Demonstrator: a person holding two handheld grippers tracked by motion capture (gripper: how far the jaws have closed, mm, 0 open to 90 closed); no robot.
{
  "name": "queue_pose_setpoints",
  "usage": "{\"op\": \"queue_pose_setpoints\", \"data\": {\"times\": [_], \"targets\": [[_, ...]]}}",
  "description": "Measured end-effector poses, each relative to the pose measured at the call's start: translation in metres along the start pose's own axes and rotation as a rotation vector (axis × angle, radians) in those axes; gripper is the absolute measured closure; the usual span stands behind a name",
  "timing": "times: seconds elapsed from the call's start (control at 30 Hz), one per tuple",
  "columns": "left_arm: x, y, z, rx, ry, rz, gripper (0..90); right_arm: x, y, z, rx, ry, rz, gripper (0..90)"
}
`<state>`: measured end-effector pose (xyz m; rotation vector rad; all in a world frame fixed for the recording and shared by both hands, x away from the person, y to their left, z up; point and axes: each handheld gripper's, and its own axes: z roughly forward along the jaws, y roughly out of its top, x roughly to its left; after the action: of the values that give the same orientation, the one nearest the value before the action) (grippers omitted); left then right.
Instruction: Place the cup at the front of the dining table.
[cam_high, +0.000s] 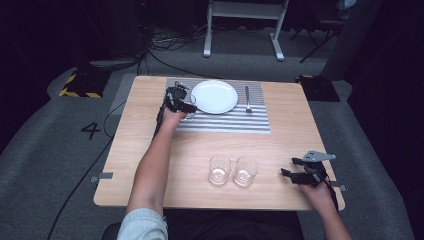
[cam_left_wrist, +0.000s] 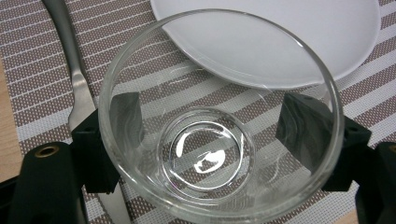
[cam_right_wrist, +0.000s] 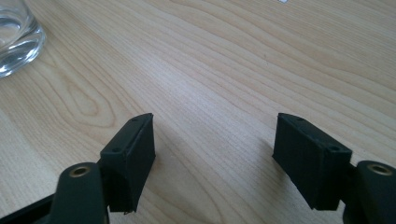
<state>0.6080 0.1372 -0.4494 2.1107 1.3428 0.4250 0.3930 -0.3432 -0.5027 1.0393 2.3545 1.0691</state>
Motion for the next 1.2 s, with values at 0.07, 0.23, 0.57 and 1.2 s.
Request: {"op": "queue_pose_setpoints", "data": {"times": [0.07,0.23,0.57,1.2], "targets": [[0.001,0.000,0.000,0.002,-0.002,0.024,20.0,0.000,0.000,0.000,0.000,0.000,0.000,29.7],[-0.001,-0.004,-0.001,0.000,0.003,0.016,20.0,0.000,0.000,0.000,0.000,0.000,0.001,29.7],[-0.003,-0.004,-0.004,0.023,0.016,0.036,19.2,0.000,0.000,0.000,0.000,0.001,0.001,29.7],[-0.005,-0.005,-0.049,-0.113,-0.001,0.008,17.5,0.000,0.000,0.000,0.000,0.003,0.001,29.7]]}}
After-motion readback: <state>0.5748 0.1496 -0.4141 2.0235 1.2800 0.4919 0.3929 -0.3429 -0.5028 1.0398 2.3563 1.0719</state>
